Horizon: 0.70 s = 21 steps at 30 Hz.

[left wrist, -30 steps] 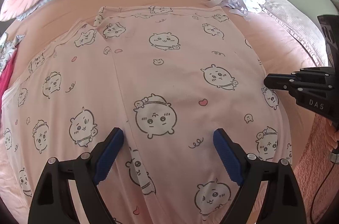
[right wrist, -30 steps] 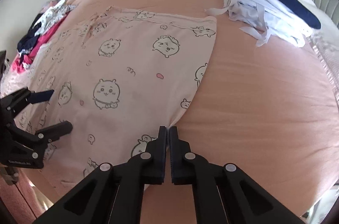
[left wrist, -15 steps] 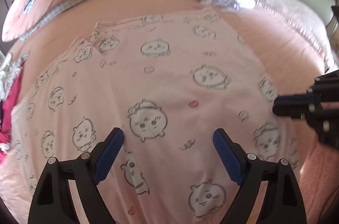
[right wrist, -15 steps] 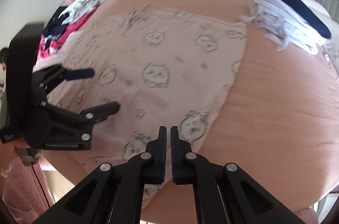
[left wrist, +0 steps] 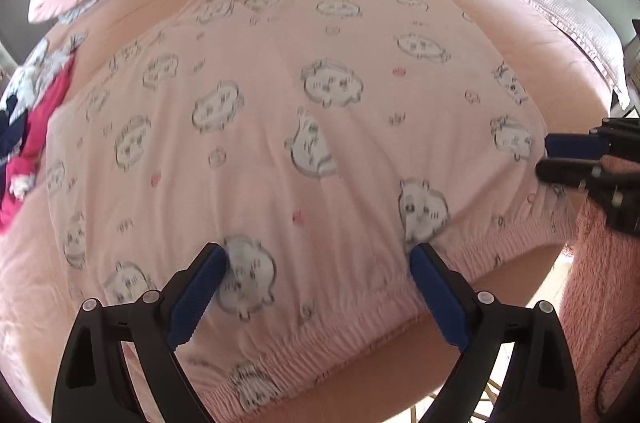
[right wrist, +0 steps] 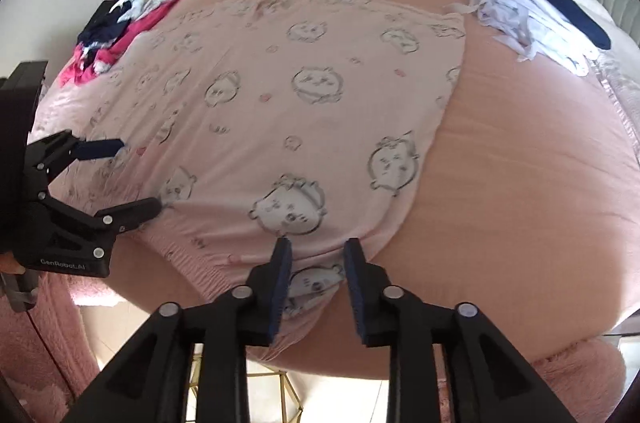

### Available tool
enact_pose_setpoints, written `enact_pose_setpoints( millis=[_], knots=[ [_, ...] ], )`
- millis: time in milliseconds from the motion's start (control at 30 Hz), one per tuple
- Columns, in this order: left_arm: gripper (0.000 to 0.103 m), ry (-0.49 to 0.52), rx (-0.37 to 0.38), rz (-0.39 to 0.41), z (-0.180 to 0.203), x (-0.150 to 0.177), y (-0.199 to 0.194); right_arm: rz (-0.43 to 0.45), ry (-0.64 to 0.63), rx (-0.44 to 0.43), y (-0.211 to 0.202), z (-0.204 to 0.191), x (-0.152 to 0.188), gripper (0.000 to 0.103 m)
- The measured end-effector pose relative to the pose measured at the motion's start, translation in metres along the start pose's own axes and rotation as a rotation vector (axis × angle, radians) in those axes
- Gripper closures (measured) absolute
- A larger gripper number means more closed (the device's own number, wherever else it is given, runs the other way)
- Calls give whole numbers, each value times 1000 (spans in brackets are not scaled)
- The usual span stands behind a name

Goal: Fold clothes

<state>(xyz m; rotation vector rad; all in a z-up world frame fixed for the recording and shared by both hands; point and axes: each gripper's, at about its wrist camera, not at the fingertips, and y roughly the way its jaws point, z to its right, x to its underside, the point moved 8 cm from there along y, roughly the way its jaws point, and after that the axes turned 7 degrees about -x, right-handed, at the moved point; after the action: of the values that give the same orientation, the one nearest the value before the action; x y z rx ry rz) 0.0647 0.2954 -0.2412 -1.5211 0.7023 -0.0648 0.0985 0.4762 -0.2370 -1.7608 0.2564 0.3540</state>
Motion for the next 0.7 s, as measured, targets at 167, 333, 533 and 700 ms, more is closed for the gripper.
enact_pose_setpoints(
  millis=[167,333,533,700],
  knots=[
    [9,-69,89,66,-13,12,-27,-64,9,72,5,-1,8,58],
    [9,-119,-41,15,-43,22,-12,-21,-91,113,5,-28,-6,58],
    [9,-129,2,-31,-55,46,-11,-82,-98,198,11,-17,8,47],
    [9,-242,114,90,-62,24,-29,-16,-20,129,-7,-7,-6,47]
  ],
)
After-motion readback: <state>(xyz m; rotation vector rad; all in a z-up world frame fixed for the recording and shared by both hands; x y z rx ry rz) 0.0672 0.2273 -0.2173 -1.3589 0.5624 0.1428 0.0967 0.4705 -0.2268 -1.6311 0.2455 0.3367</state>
